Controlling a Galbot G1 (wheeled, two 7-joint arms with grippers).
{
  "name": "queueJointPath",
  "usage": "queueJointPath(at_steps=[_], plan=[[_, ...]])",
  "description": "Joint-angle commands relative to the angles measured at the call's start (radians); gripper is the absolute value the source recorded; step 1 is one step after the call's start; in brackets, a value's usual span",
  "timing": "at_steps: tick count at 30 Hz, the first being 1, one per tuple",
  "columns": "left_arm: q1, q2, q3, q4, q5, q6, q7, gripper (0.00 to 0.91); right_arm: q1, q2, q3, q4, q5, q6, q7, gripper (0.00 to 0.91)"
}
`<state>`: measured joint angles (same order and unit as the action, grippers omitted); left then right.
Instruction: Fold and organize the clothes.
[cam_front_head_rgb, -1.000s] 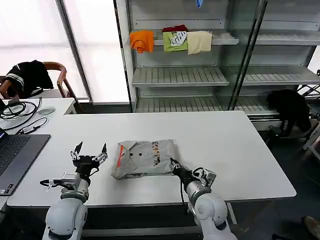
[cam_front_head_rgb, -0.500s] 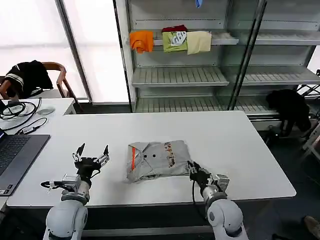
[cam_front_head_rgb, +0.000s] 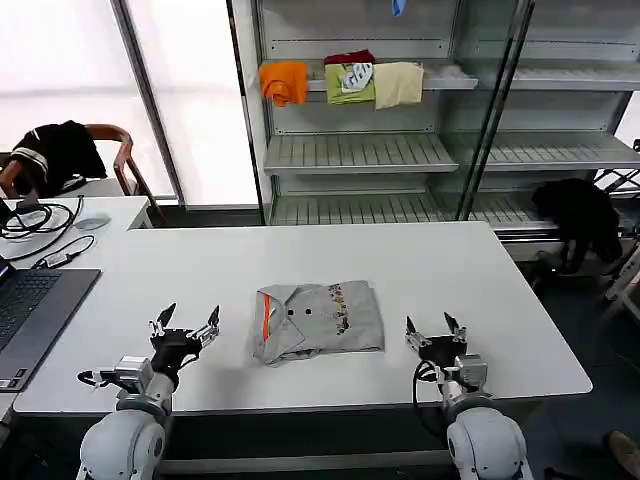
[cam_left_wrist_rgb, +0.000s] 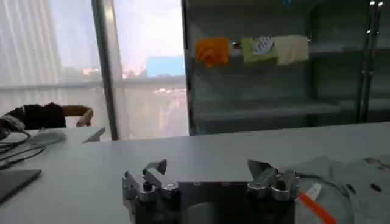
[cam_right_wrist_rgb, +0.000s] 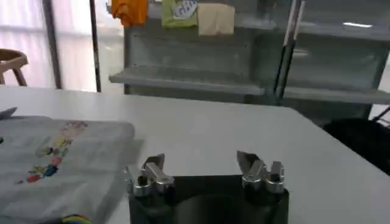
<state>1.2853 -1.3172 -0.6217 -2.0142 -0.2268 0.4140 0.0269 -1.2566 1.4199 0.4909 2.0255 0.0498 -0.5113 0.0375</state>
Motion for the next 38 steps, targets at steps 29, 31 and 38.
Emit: queueJointPath(at_steps=[29, 31, 38], plan=[[0.015, -0.018, 0.019, 0.073, -0.129, -0.182, 0.158, 0.907, 0.008, -0.108, 0.116, 0.024, 0.007, 0.021, -0.211, 0.907], [0.003, -0.021, 0.021, 0.084, -0.134, -0.181, 0.173, 0.907, 0.012, -0.111, 0.115, 0.019, 0.011, 0.02, -0.225, 0.907], [-0.025, -0.028, 0.031, 0.081, -0.176, -0.123, 0.126, 0.907, 0.019, -0.123, 0.107, -0.01, -0.033, 0.046, -0.214, 0.907]])
